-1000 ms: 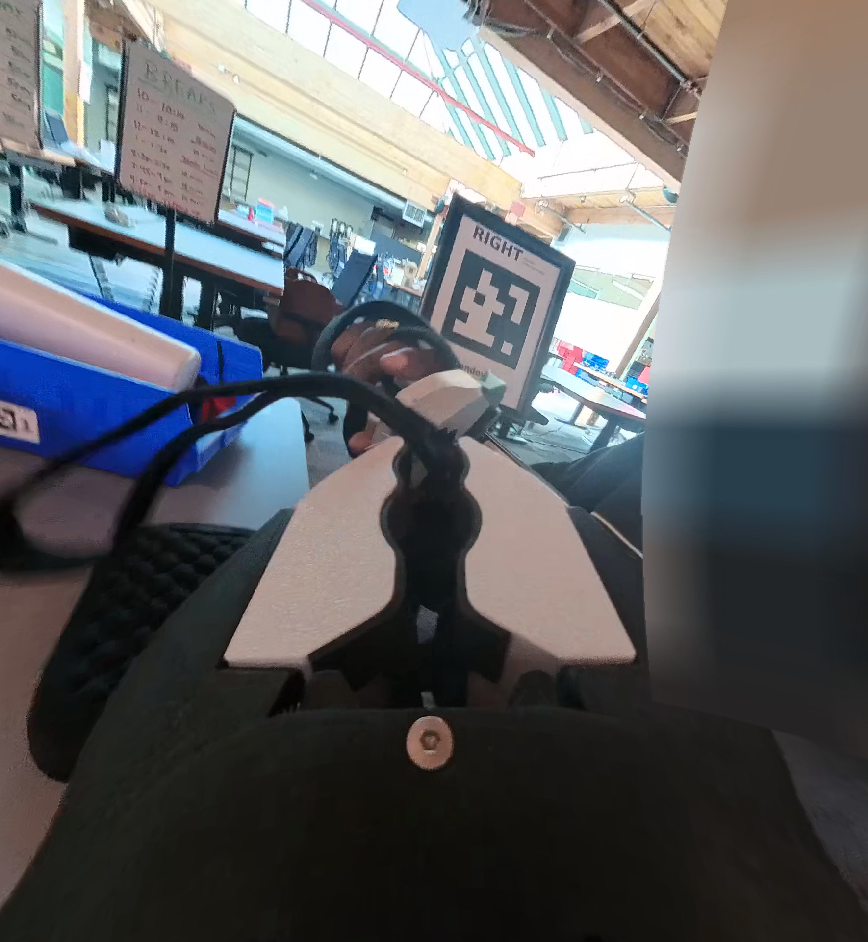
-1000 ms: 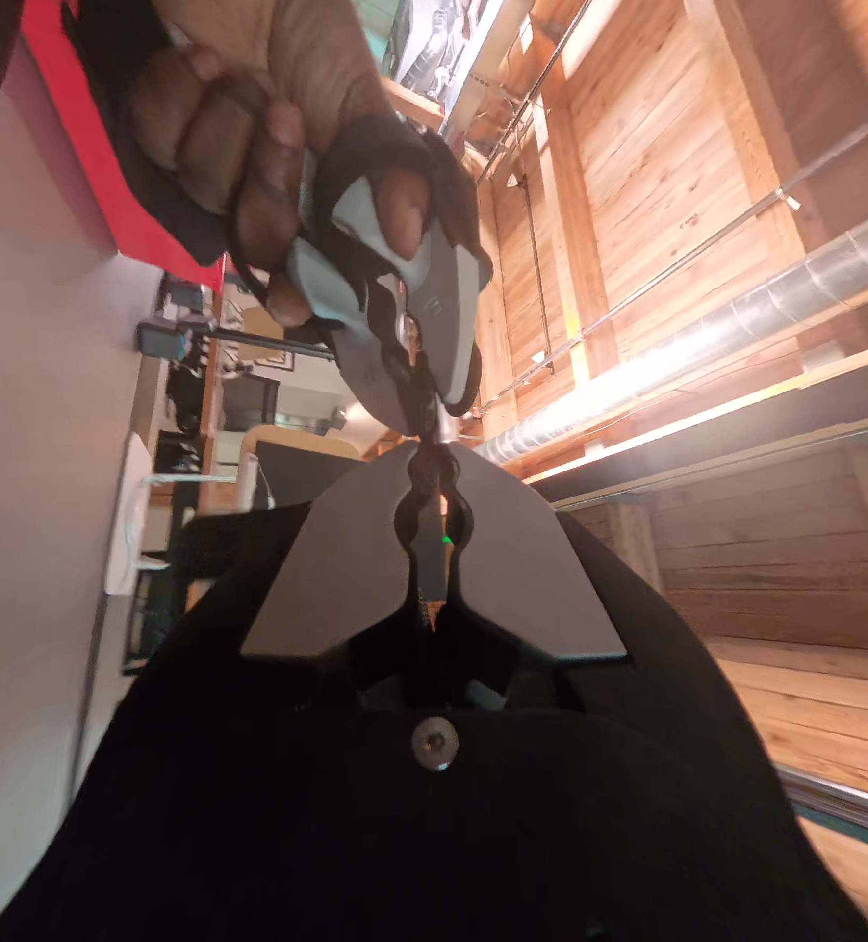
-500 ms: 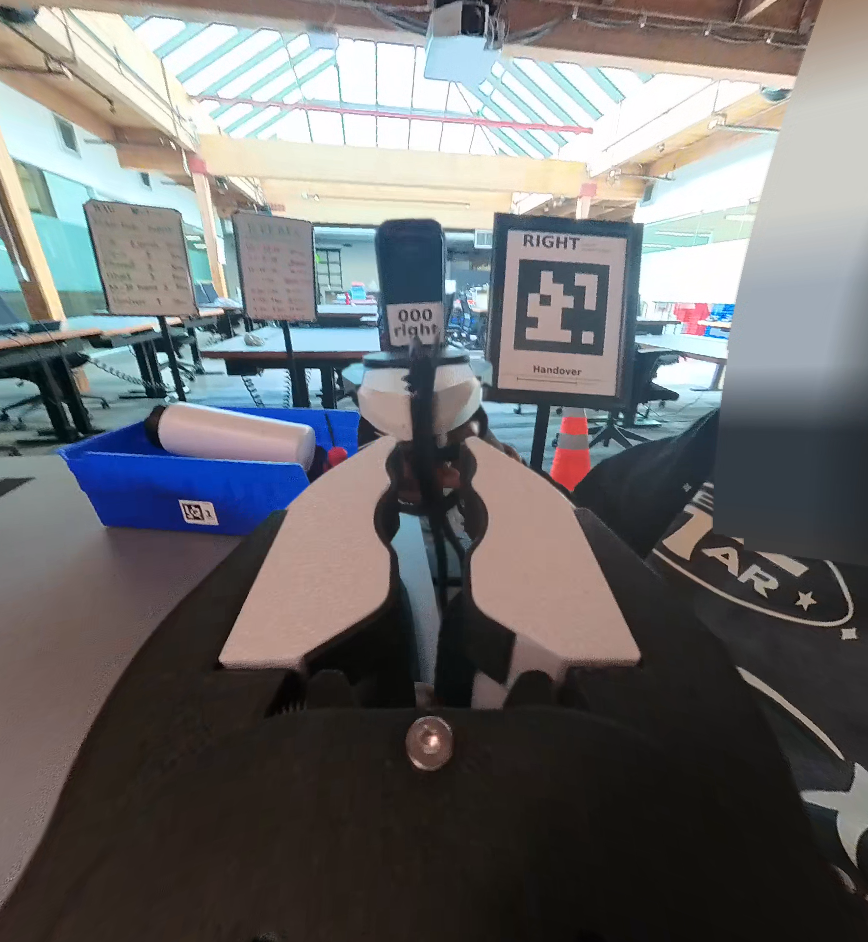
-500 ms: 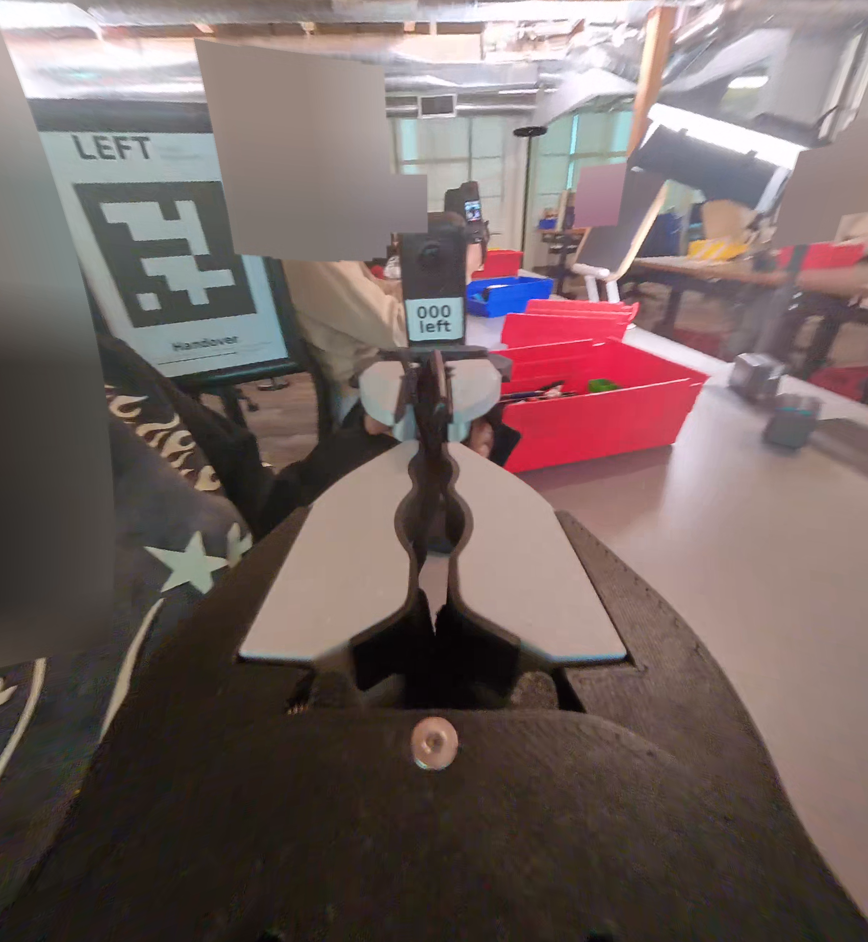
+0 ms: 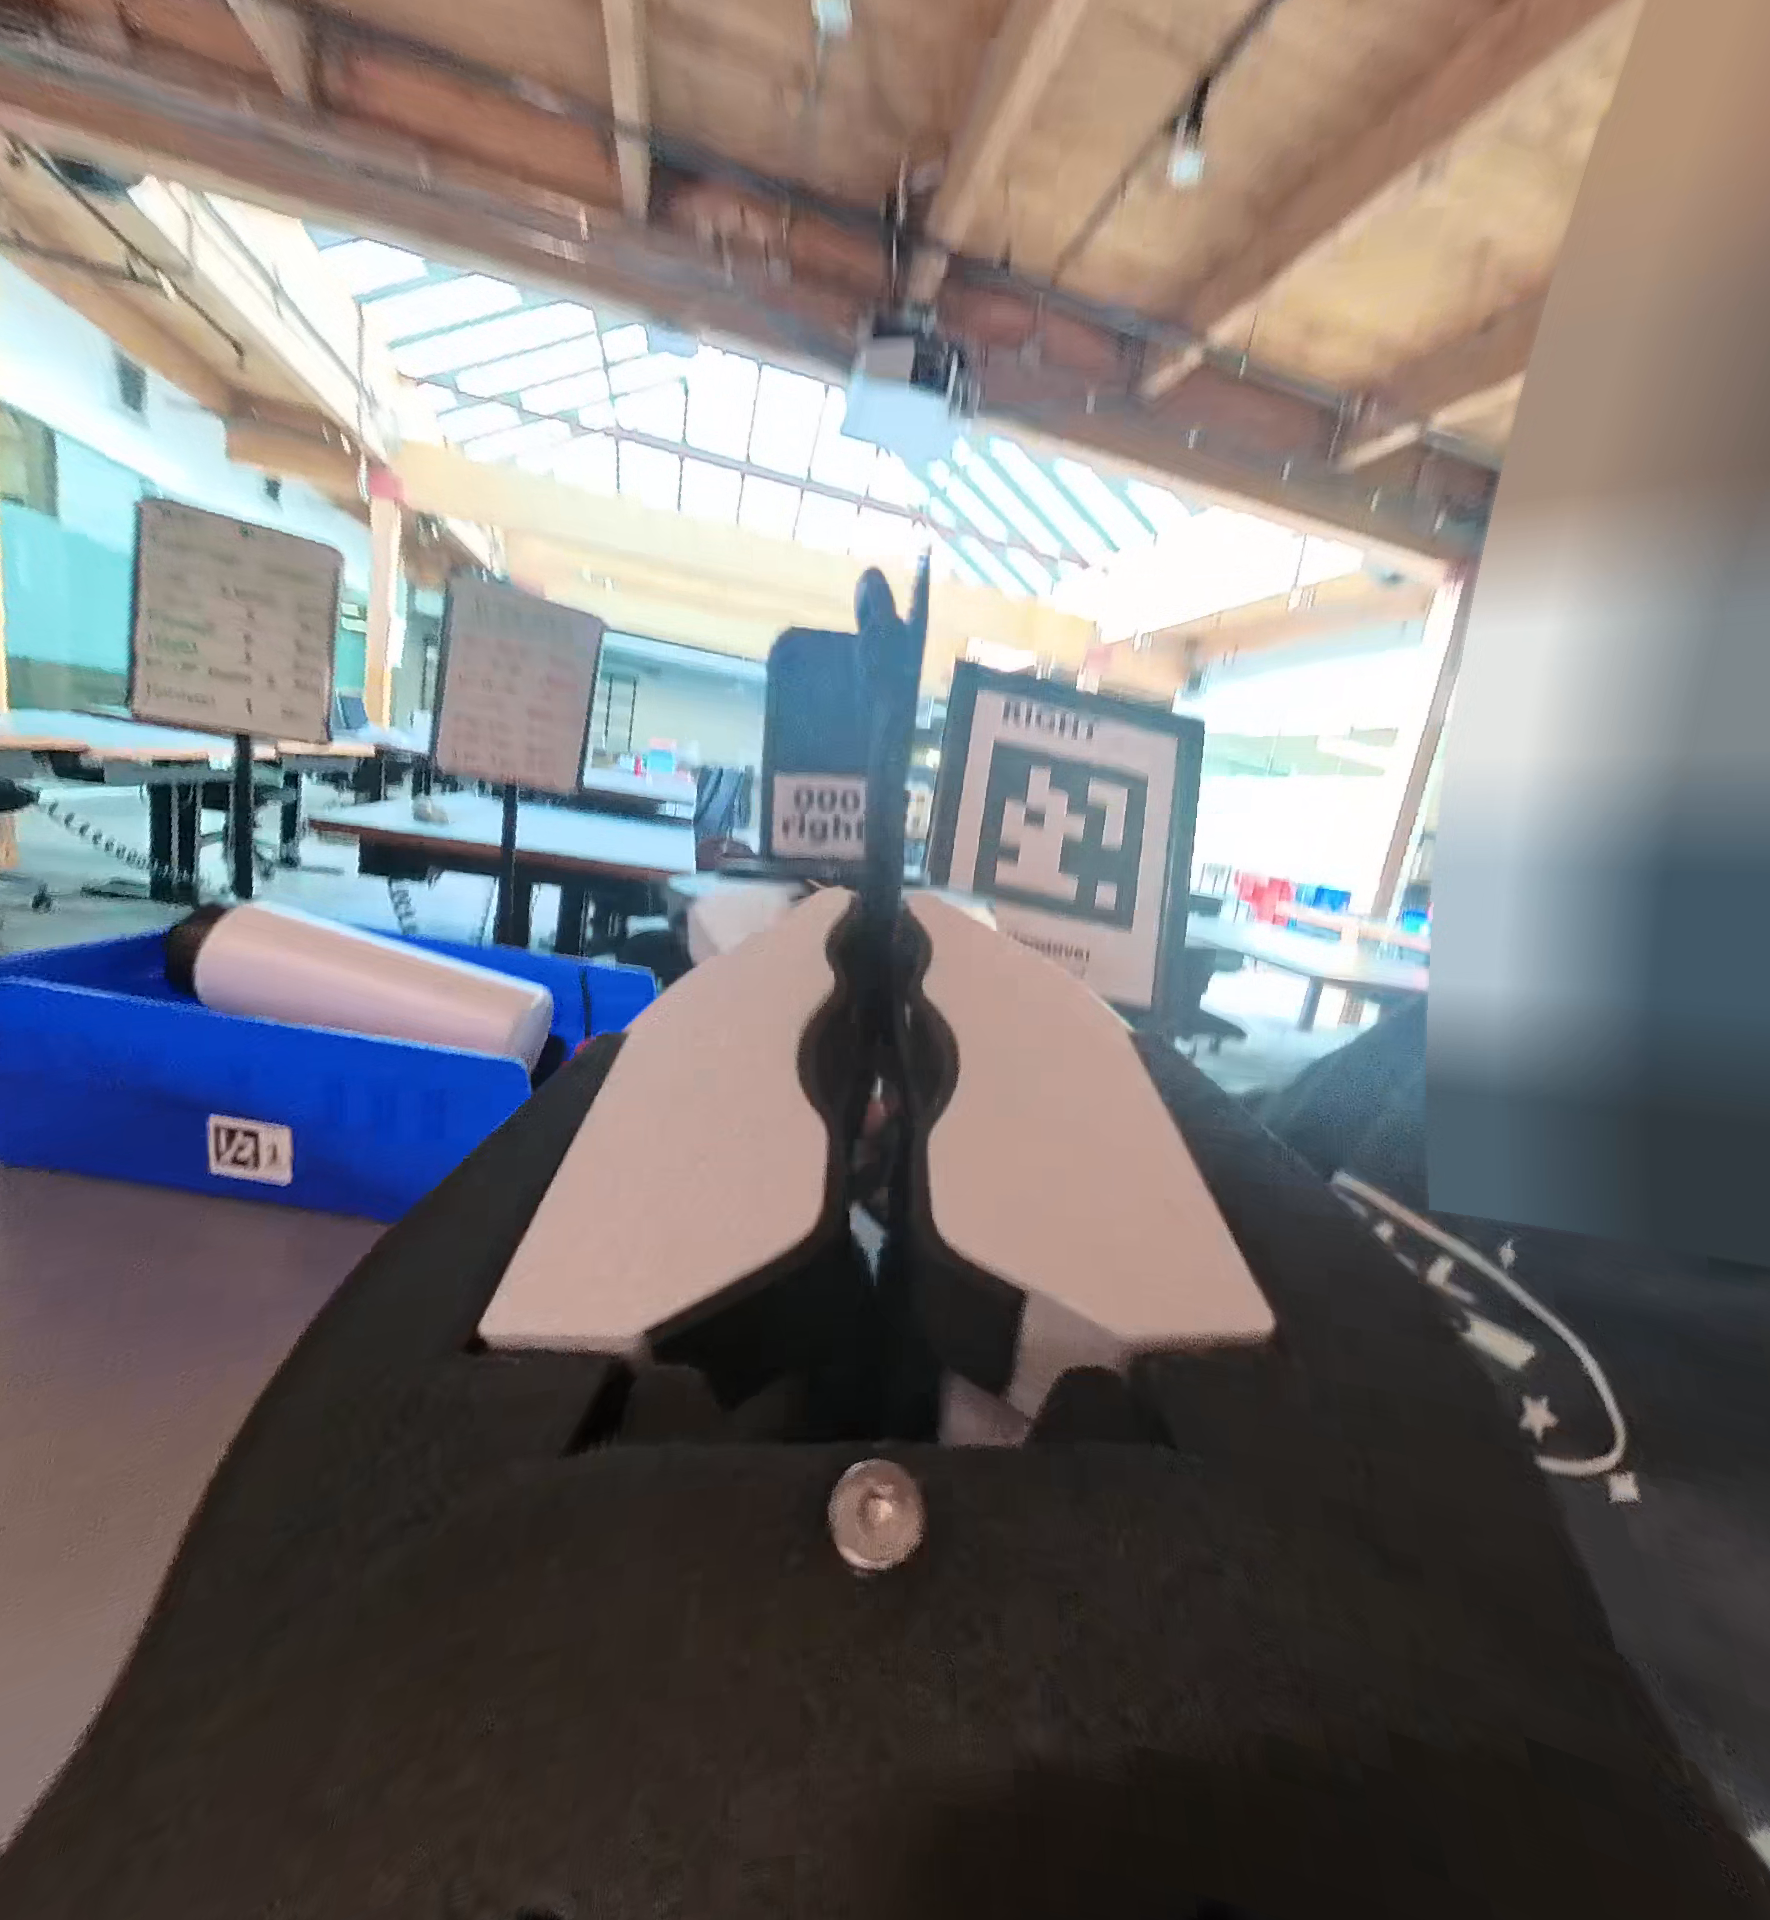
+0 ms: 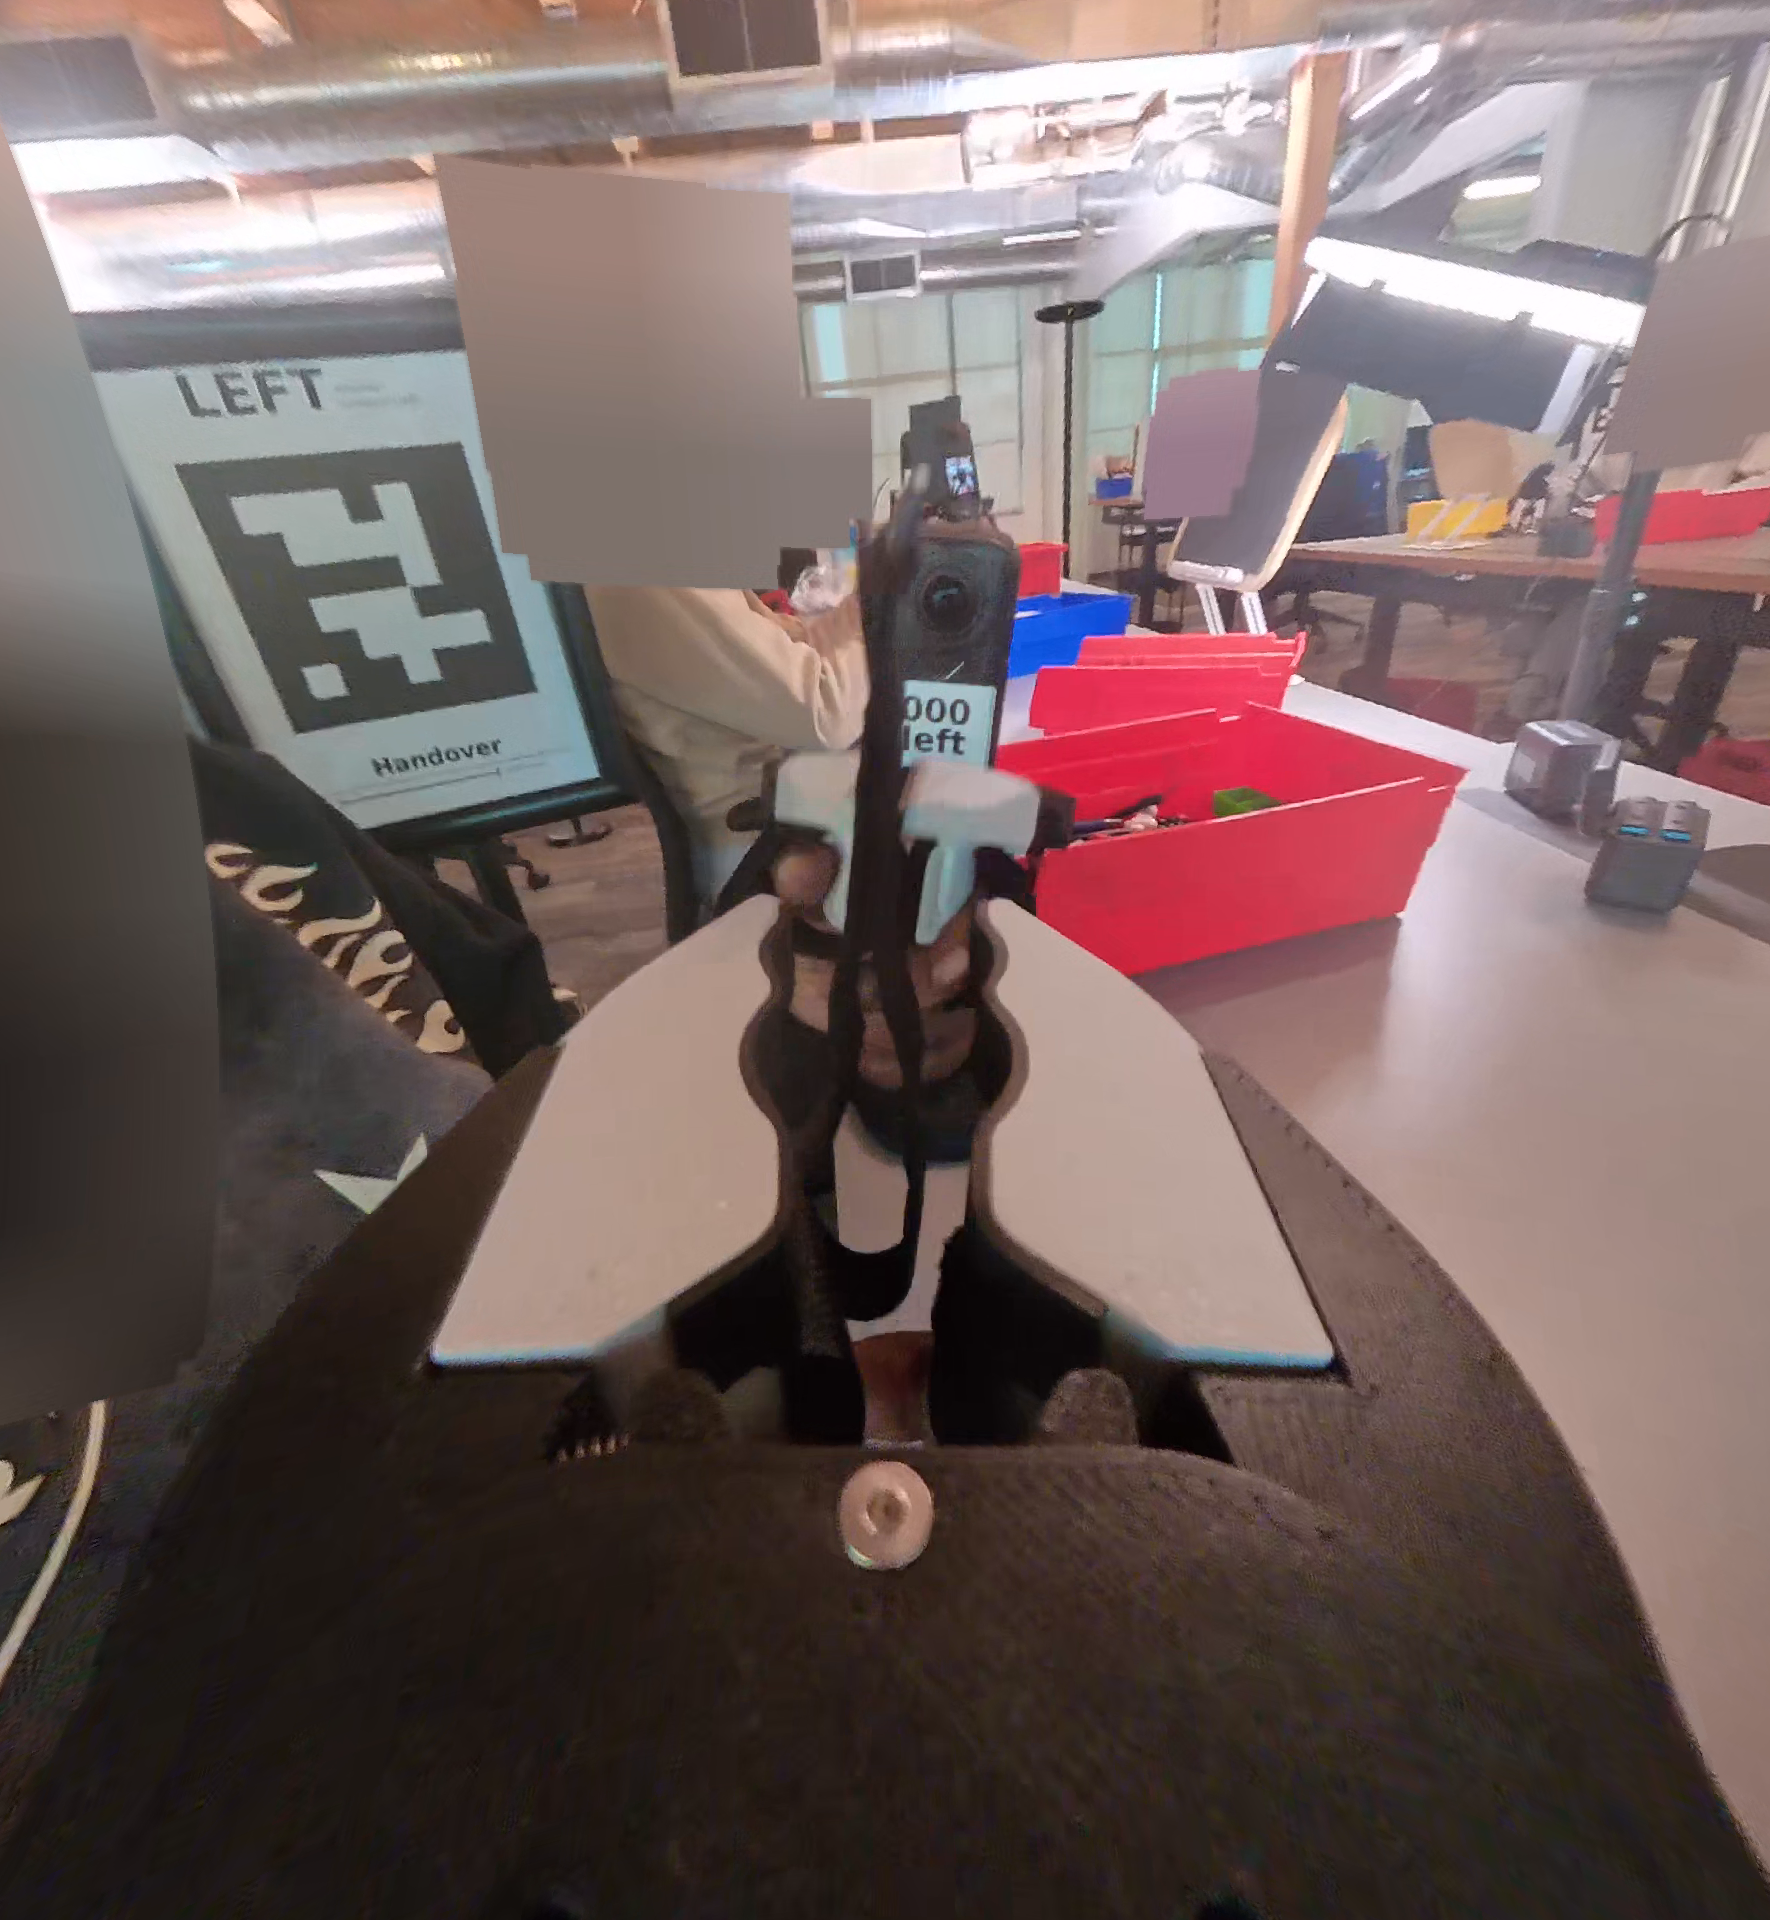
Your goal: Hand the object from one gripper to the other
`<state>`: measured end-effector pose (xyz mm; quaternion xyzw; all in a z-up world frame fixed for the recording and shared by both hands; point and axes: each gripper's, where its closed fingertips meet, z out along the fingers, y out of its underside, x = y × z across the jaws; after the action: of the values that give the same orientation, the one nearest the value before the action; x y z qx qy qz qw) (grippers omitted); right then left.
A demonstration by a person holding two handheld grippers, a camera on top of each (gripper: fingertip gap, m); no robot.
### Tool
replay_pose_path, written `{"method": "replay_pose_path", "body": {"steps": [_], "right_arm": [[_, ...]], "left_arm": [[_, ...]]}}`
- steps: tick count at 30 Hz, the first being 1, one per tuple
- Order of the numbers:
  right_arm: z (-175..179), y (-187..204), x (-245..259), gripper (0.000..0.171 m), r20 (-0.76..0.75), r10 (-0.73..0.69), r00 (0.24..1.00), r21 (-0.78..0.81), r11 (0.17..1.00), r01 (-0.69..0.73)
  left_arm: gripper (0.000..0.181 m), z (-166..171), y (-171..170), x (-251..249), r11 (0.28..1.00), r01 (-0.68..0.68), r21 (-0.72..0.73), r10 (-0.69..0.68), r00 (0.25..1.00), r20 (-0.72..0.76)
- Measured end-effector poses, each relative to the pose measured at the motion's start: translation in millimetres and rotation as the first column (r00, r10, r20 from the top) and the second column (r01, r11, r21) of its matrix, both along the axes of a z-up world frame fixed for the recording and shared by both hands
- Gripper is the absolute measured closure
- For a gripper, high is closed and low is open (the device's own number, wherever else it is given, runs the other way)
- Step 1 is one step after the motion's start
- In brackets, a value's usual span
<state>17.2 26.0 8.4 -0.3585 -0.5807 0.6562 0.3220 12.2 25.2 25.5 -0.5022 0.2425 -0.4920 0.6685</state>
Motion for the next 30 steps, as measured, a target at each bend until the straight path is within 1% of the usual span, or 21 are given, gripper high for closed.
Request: {"method": "replay_pose_path", "body": {"steps": [3,5,8,10,11,12,17,20,23,25,27,30], "right_arm": [[-7.9,-11.0,-4.9,0.142,0.022,0.051,0.998,0.012,0.999,-0.052],[-10.0,-13.1,-9.3,0.143,0.020,0.055,0.998,0.004,0.998,-0.055],[-11.4,-14.9,-13.9,0.143,0.017,0.059,0.998,-0.018,0.998,-0.058],[-12.1,-15.6,-14.8,0.153,0.014,0.057,0.998,-0.013,0.998,-0.056],[-12.0,-14.1,-15.5,0.162,0.010,0.043,0.999,-0.010,0.999,-0.043],[-11.3,-12.7,-15.9,0.165,0.004,0.033,0.999,-0.010,0.999,-0.033],[-9.9,-12.7,-14.5,0.165,0.009,0.042,0.999,-0.023,0.999,-0.042],[-3.1,-9.5,-11.3,0.165,-0.014,0.036,0.999,-0.051,0.998,-0.036],[2.9,-3.1,-8.1,0.165,-0.031,0.019,0.999,-0.082,0.996,-0.021],[5.3,0.1,-6.8,0.166,-0.039,0.009,0.999,-0.095,0.995,-0.012],[6.2,1.5,-6.2,0.166,-0.041,0.007,0.999,-0.103,0.995,-0.011],[6.3,3.0,-7.5,0.165,-0.038,-0.007,0.999,-0.111,0.994,0.003]], "left_arm": [[0.176,8.4,-1.9,-7.3,1.000,0.006,0.009,-0.007,0.997,0.082],[0.176,10.0,-2.9,-7.4,1.000,0.016,0.007,-0.017,0.995,0.098],[0.176,5.9,3.0,-5.7,0.999,-0.041,0.001,0.041,0.997,0.064],[0.176,5.6,4.1,-5.2,0.998,-0.064,0.007,0.064,0.997,0.050],[0.176,6.7,3.5,-5.2,0.998,-0.069,0.011,0.069,0.996,0.051],[0.176,7.9,2.6,-4.9,0.997,-0.072,0.016,0.071,0.996,0.051],[0.164,7.9,1.8,-4.1,0.997,-0.071,0.007,0.070,0.997,0.036],[0.155,-1.7,3.7,-3.1,0.998,-0.047,-0.035,0.047,0.999,-0.027],[0.157,-18.5,5.8,4.1,0.997,-0.039,-0.071,0.028,0.988,-0.154],[0.166,-25.3,6.8,9.8,0.997,-0.059,-0.051,0.046,0.974,-0.222],[0.169,-28.3,8.2,13.7,0.996,-0.081,-0.030,0.071,0.964,-0.256],[0.167,-32.4,10.1,16.2,0.995,-0.096,-0.029,0.084,0.953,-0.292]]}}
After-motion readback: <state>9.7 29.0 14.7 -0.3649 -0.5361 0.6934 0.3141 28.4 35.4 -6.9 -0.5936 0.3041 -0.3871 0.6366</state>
